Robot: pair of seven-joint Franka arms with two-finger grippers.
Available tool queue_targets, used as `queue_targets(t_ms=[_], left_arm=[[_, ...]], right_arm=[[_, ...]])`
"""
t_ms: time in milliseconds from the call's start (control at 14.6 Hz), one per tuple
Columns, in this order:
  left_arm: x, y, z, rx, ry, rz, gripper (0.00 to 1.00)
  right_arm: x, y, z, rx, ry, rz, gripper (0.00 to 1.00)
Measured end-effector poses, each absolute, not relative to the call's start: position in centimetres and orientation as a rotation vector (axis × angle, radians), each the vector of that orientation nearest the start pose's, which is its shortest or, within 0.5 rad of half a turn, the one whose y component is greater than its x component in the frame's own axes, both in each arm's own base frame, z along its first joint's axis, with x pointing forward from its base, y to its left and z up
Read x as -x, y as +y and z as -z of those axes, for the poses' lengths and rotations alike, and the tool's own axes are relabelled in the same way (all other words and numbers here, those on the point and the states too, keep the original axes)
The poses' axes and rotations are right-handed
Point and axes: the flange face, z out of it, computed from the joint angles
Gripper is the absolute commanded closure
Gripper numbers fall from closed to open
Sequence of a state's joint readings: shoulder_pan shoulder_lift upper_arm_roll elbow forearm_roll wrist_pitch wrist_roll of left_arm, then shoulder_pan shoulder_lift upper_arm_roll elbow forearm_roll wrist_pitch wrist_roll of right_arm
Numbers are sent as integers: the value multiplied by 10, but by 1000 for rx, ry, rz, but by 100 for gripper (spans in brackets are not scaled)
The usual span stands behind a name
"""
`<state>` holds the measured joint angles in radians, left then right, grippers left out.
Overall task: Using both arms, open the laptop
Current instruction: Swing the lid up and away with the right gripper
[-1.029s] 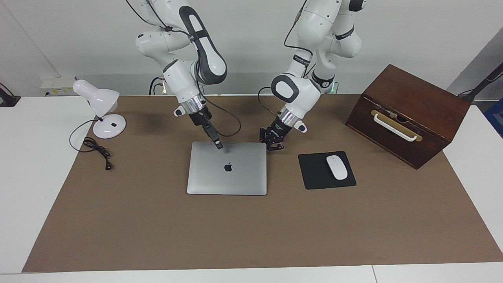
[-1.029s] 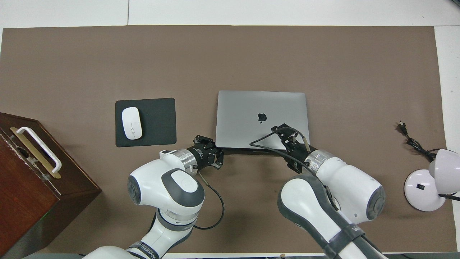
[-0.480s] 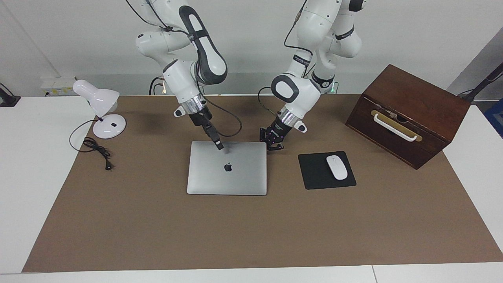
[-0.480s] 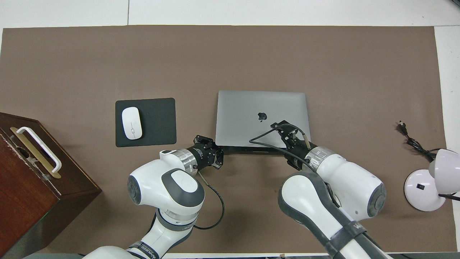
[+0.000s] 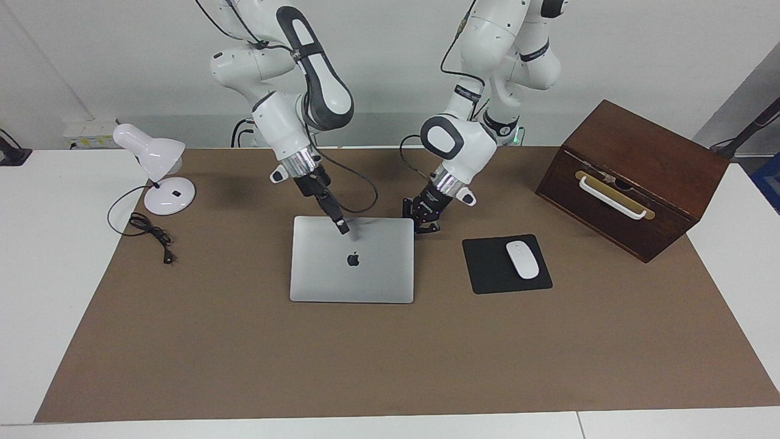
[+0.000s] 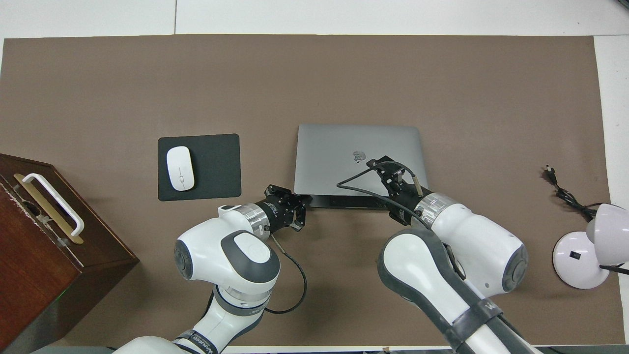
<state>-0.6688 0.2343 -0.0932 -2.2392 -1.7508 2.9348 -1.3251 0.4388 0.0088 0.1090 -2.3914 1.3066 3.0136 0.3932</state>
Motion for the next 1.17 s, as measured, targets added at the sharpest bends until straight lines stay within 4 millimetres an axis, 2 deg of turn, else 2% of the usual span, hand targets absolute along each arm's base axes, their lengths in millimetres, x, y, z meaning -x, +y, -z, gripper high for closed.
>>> queue_targets(t_ms=[275,480,755,1167], left_arm=[[-422,-316,-267,-1073,2248,578,100],[-422,-316,-267,-1074,2247,578,100],[-422,-316,-267,-1074,2247,577,100],[-422,-316,-267,-1075,2247,577,100]], right_arm=[[-475,206,-356,2057,1267,264,0],[-491,209,-371,2021,1255,287,0],[-511,204,-391,1972,1250,322,0],[-539,189,-404,1941,1245,382,0]])
